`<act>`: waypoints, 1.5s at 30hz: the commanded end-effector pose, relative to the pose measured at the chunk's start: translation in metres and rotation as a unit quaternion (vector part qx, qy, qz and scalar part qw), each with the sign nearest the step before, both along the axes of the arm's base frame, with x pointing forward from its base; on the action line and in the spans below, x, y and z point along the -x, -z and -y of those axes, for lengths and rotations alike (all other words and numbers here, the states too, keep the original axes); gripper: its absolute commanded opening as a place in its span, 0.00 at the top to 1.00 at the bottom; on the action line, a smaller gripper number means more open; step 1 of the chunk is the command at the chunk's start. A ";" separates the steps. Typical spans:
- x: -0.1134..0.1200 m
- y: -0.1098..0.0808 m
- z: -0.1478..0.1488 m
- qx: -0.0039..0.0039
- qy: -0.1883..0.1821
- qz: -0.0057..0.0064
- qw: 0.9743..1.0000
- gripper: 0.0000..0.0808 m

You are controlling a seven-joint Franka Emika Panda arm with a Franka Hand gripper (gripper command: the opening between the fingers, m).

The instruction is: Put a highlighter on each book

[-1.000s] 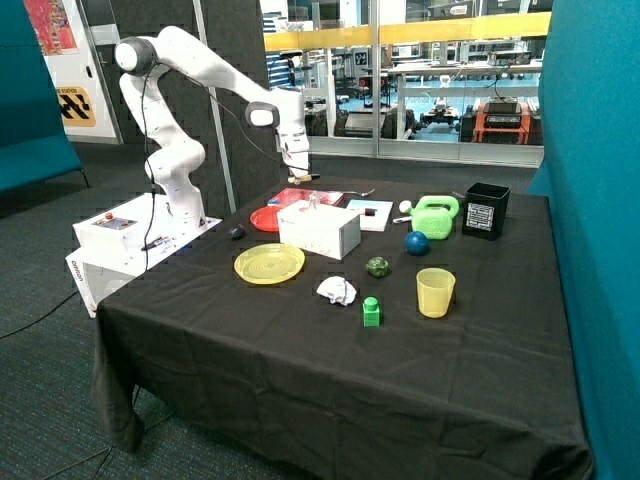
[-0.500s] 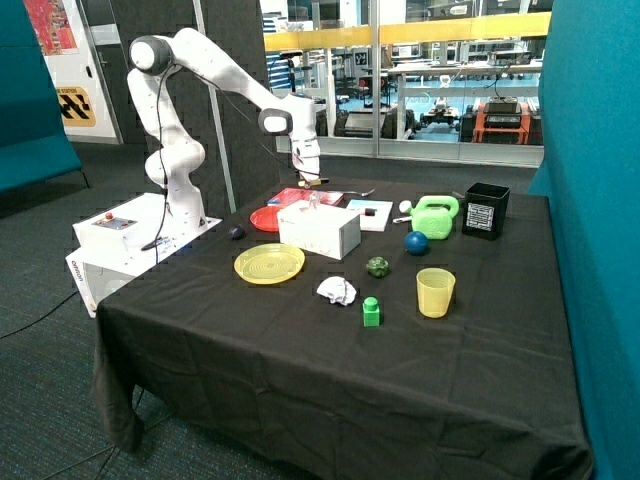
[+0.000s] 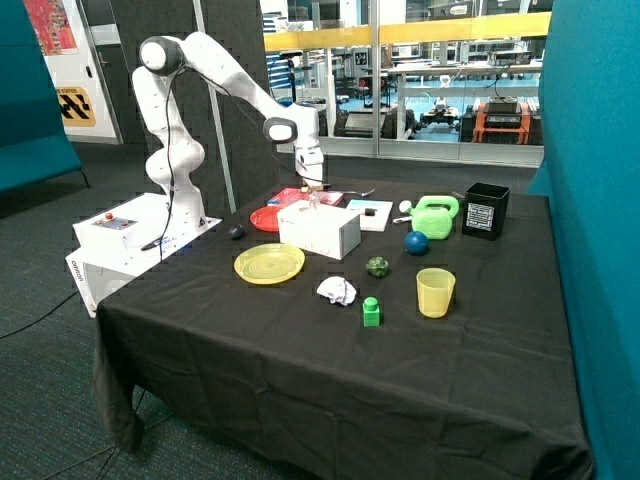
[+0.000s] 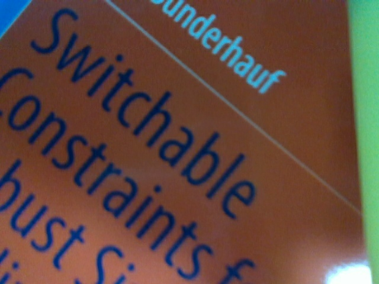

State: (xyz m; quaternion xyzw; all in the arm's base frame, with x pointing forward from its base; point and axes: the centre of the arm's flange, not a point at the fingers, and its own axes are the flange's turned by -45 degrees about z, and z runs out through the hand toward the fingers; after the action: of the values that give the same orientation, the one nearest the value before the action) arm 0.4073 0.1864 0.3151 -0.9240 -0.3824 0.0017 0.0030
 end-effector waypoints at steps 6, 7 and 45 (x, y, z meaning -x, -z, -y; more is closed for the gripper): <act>0.001 0.031 -0.015 0.002 0.008 0.003 1.000 1.00; 0.001 0.032 -0.015 0.002 0.009 0.003 1.000 1.00; -0.004 0.037 -0.011 0.002 0.024 0.003 1.000 0.60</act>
State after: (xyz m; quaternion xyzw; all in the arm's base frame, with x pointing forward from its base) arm 0.4102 0.1993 0.2787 -0.9323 -0.3618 -0.0013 -0.0003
